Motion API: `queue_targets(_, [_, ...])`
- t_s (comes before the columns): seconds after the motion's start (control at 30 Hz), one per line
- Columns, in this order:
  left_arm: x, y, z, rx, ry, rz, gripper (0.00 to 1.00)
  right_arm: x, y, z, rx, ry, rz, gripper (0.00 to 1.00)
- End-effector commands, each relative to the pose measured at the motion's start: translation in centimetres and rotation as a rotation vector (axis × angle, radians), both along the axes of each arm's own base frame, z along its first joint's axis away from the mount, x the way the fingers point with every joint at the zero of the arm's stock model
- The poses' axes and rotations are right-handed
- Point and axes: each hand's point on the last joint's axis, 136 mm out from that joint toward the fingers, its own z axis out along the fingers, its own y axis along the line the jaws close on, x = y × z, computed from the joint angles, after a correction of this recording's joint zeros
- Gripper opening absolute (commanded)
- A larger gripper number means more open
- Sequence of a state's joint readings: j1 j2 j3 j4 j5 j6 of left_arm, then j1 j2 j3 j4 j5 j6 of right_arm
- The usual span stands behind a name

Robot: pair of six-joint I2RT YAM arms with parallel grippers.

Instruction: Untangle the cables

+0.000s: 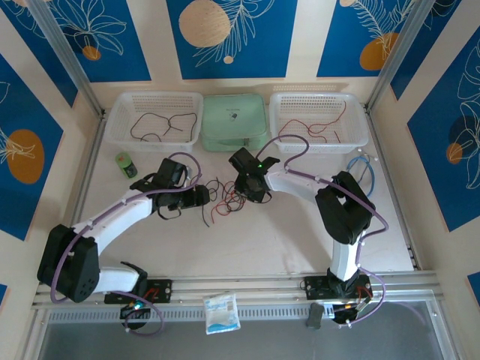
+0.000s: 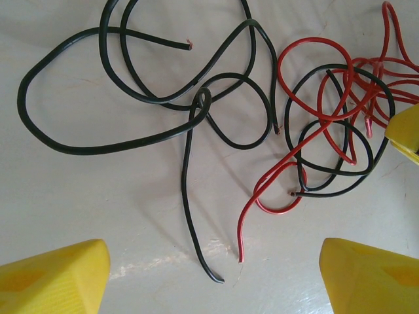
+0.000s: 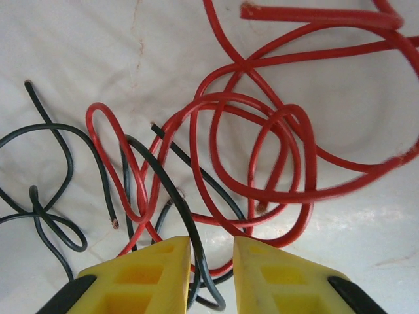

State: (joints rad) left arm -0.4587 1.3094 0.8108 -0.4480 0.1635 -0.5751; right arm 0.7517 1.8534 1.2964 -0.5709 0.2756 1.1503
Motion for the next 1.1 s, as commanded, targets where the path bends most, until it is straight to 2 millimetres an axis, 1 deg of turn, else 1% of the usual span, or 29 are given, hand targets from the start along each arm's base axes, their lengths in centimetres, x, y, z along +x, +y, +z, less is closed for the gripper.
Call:
queue_targets(0.0, [0.6, -0.6, 1.3, -0.011, -0.032, -0.004, 0.83, -0.1, 1.1, -0.2, -0.004, 0.015, 0.049, 0.24])
queue_targets(0.1, [0.6, -0.6, 1.2, -0.011, -0.03, -0.004, 0.83, -0.3, 1.3, -0.8, -0.003, 0.029, 0.057, 0.23])
queue_targets(0.13, [0.6, -0.6, 1.2, -0.011, -0.03, -0.004, 0.83, -0.3, 1.2, -0.8, -0.005, 0.03, 0.056, 0.2])
queue_targets(0.2, [0.5, -0.5, 1.1, -0.01, -0.025, -0.004, 0.83, -0.3, 1.2, -0.9, -0.004, 0.031, 0.056, 0.09])
queue_targets(0.23, [0.5, -0.5, 1.1, -0.01, -0.026, -0.004, 0.83, -0.3, 1.2, -0.7, -0.002, 0.029, 0.056, 0.05])
queue_targets(0.27, [0.5, -0.5, 1.1, -0.01, -0.026, -0.003, 0.83, -0.2, 1.2, -0.5, 0.0, 0.024, 0.056, 0.01])
queue_targets(0.3, [0.5, -0.6, 1.1, -0.01, -0.024, -0.005, 0.83, -0.2, 1.2, -0.2, 0.002, 0.019, 0.058, 0.0])
queue_targets(0.37, [0.5, -0.6, 1.1, -0.009, -0.025, -0.005, 0.83, -0.1, 1.2, 0.7, 0.007, 0.001, 0.063, 0.0])
queue_targets(0.43, [0.6, -0.6, 1.0, -0.008, -0.025, -0.004, 0.83, -0.1, 1.1, 2.0, 0.014, -0.021, 0.074, 0.0])
queue_targets(0.53, [0.7, -0.7, 0.6, -0.005, -0.022, -0.005, 0.83, 0.0, 0.8, 5.4, 0.019, -0.088, 0.104, 0.0])
queue_targets(0.7, [1.5, -1.0, -0.1, 0.008, -0.038, -0.018, 0.79, -0.1, 0.2, 12.2, 0.025, -0.227, 0.25, 0.0])
queue_targets(0.8, [2.2, -1.1, -0.5, 0.035, -0.06, -0.027, 0.77, -0.7, 0.4, 15.5, 0.059, -0.296, 0.358, 0.0])
queue_targets(0.87, [2.7, -1.1, -0.6, 0.047, -0.077, -0.033, 0.74, -1.1, 0.6, 17.3, 0.093, -0.339, 0.426, 0.0])
queue_targets(0.97, [3.2, -1.3, -1.2, 0.056, -0.095, -0.042, 0.68, -1.5, 1.0, 20.2, 0.143, -0.432, 0.524, 0.0])
queue_targets(1.03, [3.5, -1.5, -1.8, 0.055, -0.101, -0.048, 0.57, -1.8, 1.0, 22.2, 0.176, -0.484, 0.562, 0.0])
queue_targets(1.07, [3.6, -1.6, -2.3, 0.054, -0.099, -0.053, 0.5, -1.9, 1.0, 23.4, 0.199, -0.511, 0.578, 0.0])
